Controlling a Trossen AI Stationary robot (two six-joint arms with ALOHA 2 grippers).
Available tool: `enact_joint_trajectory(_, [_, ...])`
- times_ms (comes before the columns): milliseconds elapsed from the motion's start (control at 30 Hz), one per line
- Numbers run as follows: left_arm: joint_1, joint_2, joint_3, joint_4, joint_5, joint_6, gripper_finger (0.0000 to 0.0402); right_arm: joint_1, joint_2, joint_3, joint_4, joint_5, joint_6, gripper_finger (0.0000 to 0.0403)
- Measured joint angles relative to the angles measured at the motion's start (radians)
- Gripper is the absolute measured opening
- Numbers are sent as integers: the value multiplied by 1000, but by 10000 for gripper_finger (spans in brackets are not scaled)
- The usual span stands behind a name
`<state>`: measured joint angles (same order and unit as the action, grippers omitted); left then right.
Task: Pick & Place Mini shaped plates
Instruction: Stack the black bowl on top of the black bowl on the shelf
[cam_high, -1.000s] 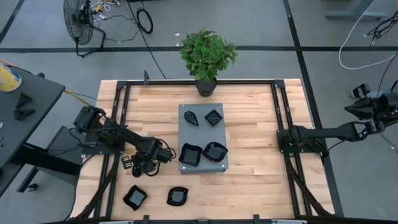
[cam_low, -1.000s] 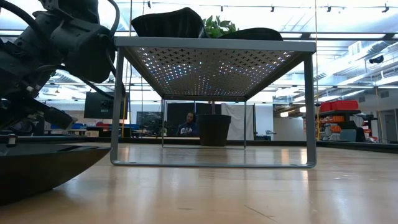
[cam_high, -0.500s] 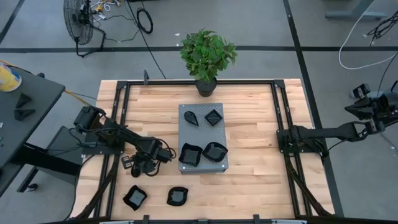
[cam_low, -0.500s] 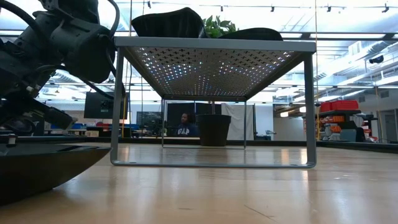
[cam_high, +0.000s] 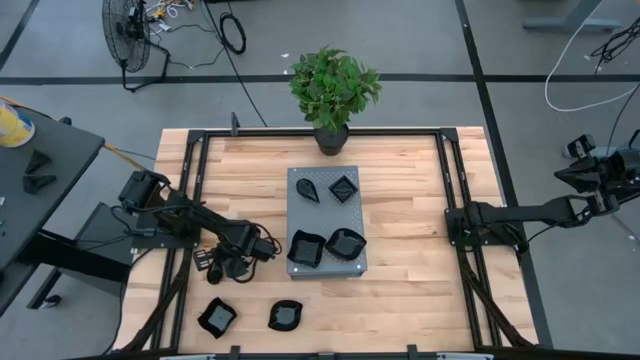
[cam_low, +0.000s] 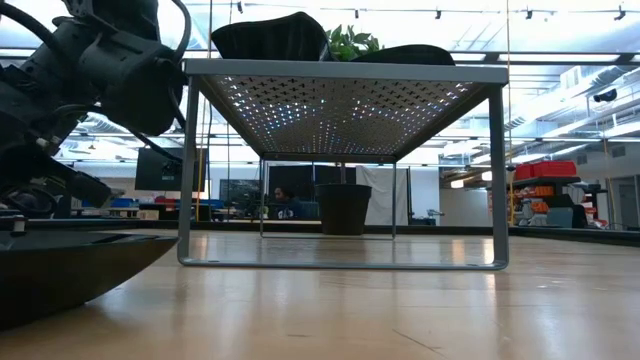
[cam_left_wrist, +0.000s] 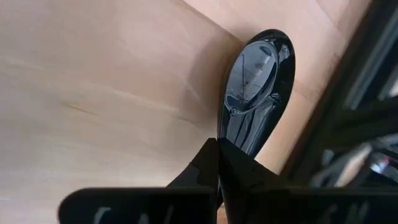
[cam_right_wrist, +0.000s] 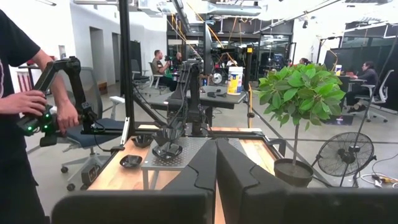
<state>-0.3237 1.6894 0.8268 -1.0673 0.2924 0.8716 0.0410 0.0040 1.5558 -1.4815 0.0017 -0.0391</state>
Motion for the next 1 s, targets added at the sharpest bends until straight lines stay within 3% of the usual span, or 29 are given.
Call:
enact_joint_trajectory(400, [30, -21, 22, -154, -3, 32, 2, 0, 0, 0, 0, 0, 0, 16])
enact_joint_trajectory(1000, [256, -203, 306, -389, -138, -28, 1, 0, 0, 0, 0, 0, 0, 16])
